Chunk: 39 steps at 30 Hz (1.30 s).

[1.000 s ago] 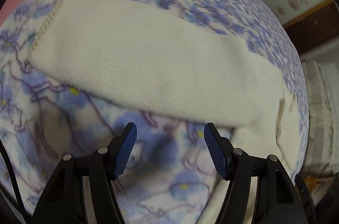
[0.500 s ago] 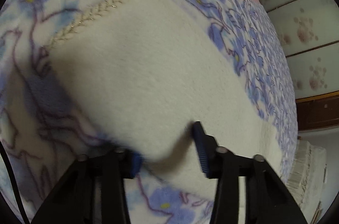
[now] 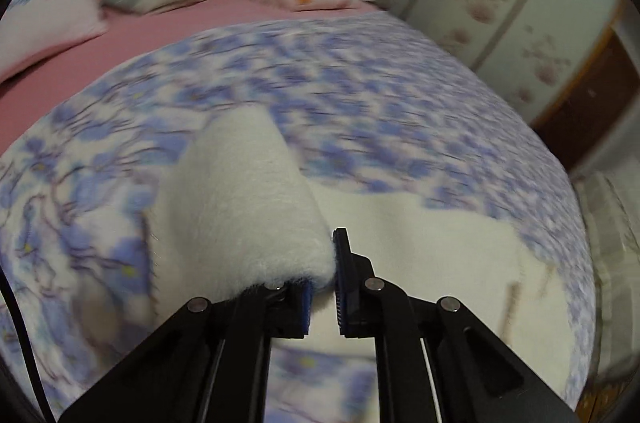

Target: Fold large clothes

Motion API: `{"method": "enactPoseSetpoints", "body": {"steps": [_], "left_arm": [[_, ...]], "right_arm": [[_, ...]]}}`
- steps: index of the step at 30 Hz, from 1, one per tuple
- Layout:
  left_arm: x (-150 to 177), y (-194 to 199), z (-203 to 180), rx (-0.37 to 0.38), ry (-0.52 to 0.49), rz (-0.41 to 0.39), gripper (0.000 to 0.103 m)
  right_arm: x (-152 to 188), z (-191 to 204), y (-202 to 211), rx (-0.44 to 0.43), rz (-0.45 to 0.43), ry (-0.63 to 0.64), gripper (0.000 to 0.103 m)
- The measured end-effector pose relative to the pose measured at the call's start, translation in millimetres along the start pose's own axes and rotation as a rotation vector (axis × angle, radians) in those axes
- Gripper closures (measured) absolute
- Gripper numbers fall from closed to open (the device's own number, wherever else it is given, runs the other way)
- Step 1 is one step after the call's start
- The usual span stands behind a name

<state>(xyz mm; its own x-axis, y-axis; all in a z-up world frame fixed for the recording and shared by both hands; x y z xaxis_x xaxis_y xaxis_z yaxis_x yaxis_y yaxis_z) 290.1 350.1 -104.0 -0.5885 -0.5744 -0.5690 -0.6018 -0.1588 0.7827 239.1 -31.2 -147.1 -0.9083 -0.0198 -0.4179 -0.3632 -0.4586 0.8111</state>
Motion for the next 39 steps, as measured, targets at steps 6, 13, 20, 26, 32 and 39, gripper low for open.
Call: {"method": "enactPoseSetpoints", "body": {"steps": [6, 13, 20, 26, 32, 39], "left_arm": [[66, 48, -155, 0.197, -0.32, -0.021, 0.096], [173, 23, -236, 0.306, -0.531, 0.186, 0.079], [204, 13, -218, 0.265, -0.512, 0.294, 0.046], [191, 33, -192, 0.222, -0.454, 0.233, 0.039], [184, 54, -149, 0.148, -0.42, 0.2, 0.038], [181, 60, -95, 0.06, -0.375, 0.216, 0.038]], "right_arm": [[-1, -45, 45, 0.022, -0.097, -0.068, 0.079], [10, -96, 68, 0.051, -0.131, -0.148, 0.079], [17, -117, 76, 0.035, -0.147, -0.172, 0.079], [15, -104, 69, -0.007, -0.143, -0.146, 0.079], [13, -69, 56, -0.034, -0.111, -0.041, 0.079], [-4, -21, 35, -0.043, -0.1, 0.142, 0.053]]}}
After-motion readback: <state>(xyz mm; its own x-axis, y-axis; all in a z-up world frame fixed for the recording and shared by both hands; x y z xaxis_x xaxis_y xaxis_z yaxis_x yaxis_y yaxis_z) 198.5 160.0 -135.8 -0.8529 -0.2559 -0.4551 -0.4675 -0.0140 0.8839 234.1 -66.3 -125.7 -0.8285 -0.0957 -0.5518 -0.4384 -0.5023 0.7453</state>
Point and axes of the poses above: each gripper's, at about its wrist camera, not at the fingertips, and y roughly against the way its jaws point, z to its left, x to its underside, the point moved 3 cm from there along -y, roughly the way its jaws point, and after that the axes turned 8 degrees about -x, right-handed, at the moved point
